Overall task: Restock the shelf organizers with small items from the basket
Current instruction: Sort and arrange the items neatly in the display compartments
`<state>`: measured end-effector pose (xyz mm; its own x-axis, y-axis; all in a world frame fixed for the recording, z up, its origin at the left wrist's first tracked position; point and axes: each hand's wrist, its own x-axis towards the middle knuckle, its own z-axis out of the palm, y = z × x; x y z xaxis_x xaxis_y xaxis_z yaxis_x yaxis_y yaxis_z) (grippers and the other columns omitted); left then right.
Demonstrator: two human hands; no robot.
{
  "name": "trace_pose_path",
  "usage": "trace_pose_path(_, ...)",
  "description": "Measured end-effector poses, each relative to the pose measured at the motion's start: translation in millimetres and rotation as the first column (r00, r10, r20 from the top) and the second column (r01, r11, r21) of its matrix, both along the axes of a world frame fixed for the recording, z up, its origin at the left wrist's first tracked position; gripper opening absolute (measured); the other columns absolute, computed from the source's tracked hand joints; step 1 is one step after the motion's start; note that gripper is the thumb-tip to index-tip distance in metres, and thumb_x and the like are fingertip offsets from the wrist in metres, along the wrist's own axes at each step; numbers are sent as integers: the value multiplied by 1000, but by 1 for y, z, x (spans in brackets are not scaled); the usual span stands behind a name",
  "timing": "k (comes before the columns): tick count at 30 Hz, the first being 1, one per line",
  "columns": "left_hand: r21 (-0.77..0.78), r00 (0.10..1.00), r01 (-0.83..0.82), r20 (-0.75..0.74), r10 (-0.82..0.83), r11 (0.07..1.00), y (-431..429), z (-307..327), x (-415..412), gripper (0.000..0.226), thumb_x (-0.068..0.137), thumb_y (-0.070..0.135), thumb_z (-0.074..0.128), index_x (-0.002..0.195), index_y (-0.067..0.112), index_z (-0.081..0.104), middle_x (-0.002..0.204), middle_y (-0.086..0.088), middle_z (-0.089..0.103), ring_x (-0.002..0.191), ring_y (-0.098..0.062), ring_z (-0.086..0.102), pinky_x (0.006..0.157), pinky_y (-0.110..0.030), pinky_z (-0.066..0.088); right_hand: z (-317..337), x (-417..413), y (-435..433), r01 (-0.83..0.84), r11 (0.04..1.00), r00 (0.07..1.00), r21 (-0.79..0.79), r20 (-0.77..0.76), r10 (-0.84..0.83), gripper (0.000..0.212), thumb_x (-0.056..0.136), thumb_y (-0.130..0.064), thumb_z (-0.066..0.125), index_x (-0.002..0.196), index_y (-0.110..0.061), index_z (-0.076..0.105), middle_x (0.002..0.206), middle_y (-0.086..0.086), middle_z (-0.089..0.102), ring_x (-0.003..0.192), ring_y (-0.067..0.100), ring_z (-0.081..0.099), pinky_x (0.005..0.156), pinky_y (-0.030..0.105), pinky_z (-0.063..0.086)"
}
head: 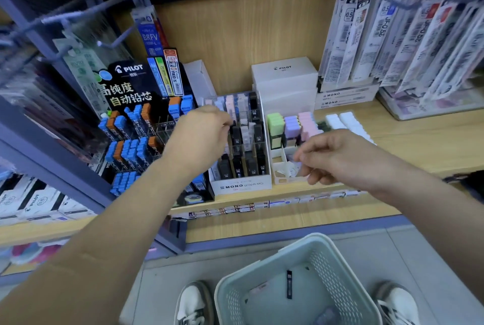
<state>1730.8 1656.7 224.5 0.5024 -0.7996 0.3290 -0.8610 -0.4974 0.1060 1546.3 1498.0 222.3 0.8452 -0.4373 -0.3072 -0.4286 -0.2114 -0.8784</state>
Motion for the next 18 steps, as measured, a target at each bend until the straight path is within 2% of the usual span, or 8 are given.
trace_pose_path(4,-8,978,207,6,-207,978,10,-1,-37,23,90,17,51,98,13,71,93,-6,70,85,-29,65,75,-42,54,-25,-18,-6,-229,934,962,-273,-208,175,13,93,-20,58,87,-16,69,72,-2,70,63,13,69,68,33,54)
trace_pose_path(6,51,952,304,-43,-302,951,16,-14,-60,27,88,23,46,96,17,70,89,-2,70,82,-27,65,70,-41,55,-42,-31,-7,-289,910,934,-297,-294,201,14,93,-18,57,89,-12,69,71,-2,70,62,13,69,68,31,54)
trace_pose_path(8,196,929,364,-139,-342,911,23,-41,-83,25,91,26,43,98,22,67,93,0,69,87,-26,64,72,-40,53,-62,-45,-4,-338,893,903,-298,-369,219,14,91,-14,57,90,-9,70,72,-2,70,58,11,67,63,22,51)
trace_pose_path(10,406,917,392,-246,-314,826,33,-78,-103,21,92,25,44,100,23,64,97,0,67,91,-27,62,68,-38,51,-84,-63,4,-428,858,843,-283,-468,266,15,89,-10,55,91,-10,70,73,-3,70,60,10,69,56,13,47)
trace_pose_path(12,595,901,427,-346,-263,681,45,-122,-115,20,91,21,45,95,18,64,88,-6,66,83,-29,61,57,-34,47,-107,-80,13,-519,826,755,-219,-570,323,16,90,-11,54,94,-13,70,77,-5,69,69,14,72,54,8,44)
trace_pose_path(14,667,874,454,-464,-147,592,57,-168,-118,21,90,19,45,81,10,62,74,-9,59,72,-29,58,61,-37,50,-129,-92,22,-582,799,674,-150,-639,371,17,91,-13,52,96,-18,68,86,-4,72,75,14,72,54,10,44)
trace_pose_path(16,668,851,418,-525,-8,616,64,-210,-121,23,91,19,45,77,10,61,76,-9,60,75,-30,58,65,-35,50,-154,-97,27,-631,762,626,-144,-675,391,18,93,-15,51,99,-18,68,88,-11,69,77,11,67,61,16,44)
trace_pose_path(18,669,829,381,-553,85,638,68,-252,-134,22,92,18,47,89,10,67,93,-8,67,87,-26,62,68,-30,46,-189,-97,31,-644,749,607,-157,-700,375,22,93,-15,51,105,-16,69,92,-12,64,85,13,60,72,21,44)
